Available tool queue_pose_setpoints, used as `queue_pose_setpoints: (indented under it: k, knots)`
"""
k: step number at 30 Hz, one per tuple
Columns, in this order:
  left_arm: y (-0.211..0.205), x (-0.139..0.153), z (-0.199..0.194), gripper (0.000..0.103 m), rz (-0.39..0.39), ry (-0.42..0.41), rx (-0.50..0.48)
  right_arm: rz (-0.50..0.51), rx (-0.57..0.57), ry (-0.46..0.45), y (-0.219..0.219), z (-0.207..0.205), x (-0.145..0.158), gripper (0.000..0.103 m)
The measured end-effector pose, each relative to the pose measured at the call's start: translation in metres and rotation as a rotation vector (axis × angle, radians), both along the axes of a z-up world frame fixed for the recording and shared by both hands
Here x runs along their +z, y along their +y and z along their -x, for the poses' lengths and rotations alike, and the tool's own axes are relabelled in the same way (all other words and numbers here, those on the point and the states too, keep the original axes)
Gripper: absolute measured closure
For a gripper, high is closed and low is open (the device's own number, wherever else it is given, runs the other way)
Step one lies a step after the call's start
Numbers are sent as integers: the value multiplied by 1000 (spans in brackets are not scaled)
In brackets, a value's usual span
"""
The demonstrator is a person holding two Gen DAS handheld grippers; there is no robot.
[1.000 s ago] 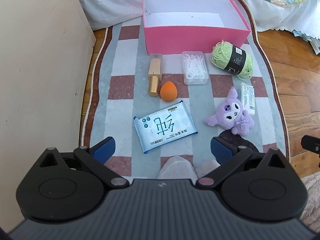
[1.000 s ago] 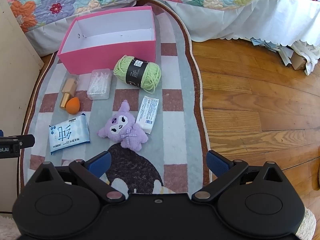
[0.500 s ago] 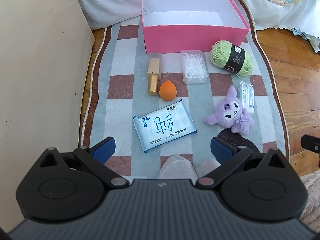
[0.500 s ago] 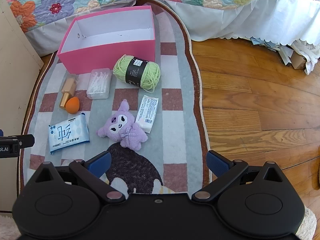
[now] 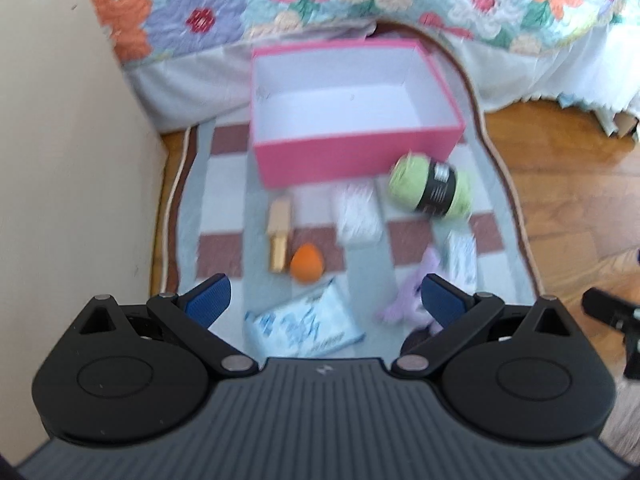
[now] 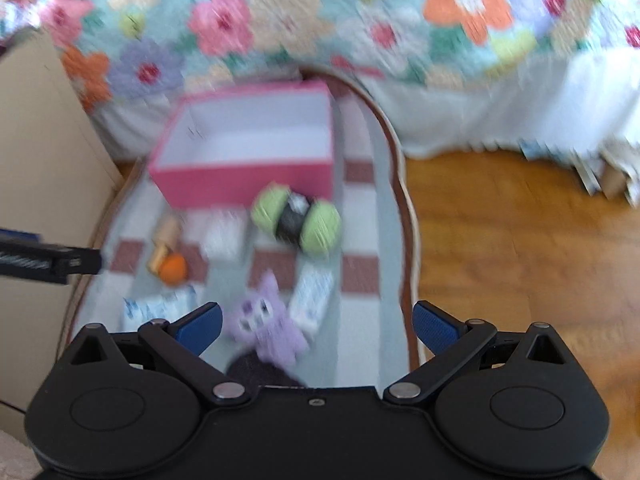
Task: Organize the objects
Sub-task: 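Move the right tool toward the green yarn skein, then grasp the green yarn skein with the right tool and lift it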
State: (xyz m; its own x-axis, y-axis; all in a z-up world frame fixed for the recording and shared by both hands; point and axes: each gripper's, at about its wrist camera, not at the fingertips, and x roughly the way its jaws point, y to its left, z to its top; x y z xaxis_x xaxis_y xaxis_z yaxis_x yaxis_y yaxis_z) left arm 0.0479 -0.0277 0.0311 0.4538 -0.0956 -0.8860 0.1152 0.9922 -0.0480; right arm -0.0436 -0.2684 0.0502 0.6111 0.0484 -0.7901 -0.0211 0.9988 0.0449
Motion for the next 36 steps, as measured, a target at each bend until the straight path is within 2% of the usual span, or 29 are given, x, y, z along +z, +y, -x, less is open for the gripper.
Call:
queue_pose_setpoints:
  k: [3,7,11,13,15,17,21,24,26,30,35,36]
  knots:
    - [-8,-7,-22,0,41,-1,-6,16,76,-84,1,-13,-4,1]
    - [-27,-29,-50,0,95,2,-45,80,202,-93,5,-42,-25,1]
    - [-48,-55,-68,0,135,3,-98,51,268,-147,-2,-71,-55,1]
    - [-51,-71,-81,3,183,11,-69,76,354,-214,-2,-77,-73,1]
    - [-49,-87,-94,3,234,24,-25,126,415,-234,0,-86,-89,1]
    - [-47,-101,-105,3,262,31,-2,129,420,-196,-4,-101,-100,1]
    - [-50,-120,-119,3,251,-33,36,71,438,-118,-10,-132,-119,1]
    - [-54,-133,-125,3,333,-87,64,60,477,-70,-6,-152,-138,1]
    - [-55,-142,-130,3,370,-74,80,83,515,-59,-1,-161,-146,1]
    - [-60,-160,-137,4,354,-53,86,140,566,-30,6,-178,-165,1]
    - [-65,-175,-138,23,385,-15,80,148,527,60,-2,-191,-189,2]
    - [-66,-177,-137,26,386,-10,81,122,517,75,-4,-191,-191,5]
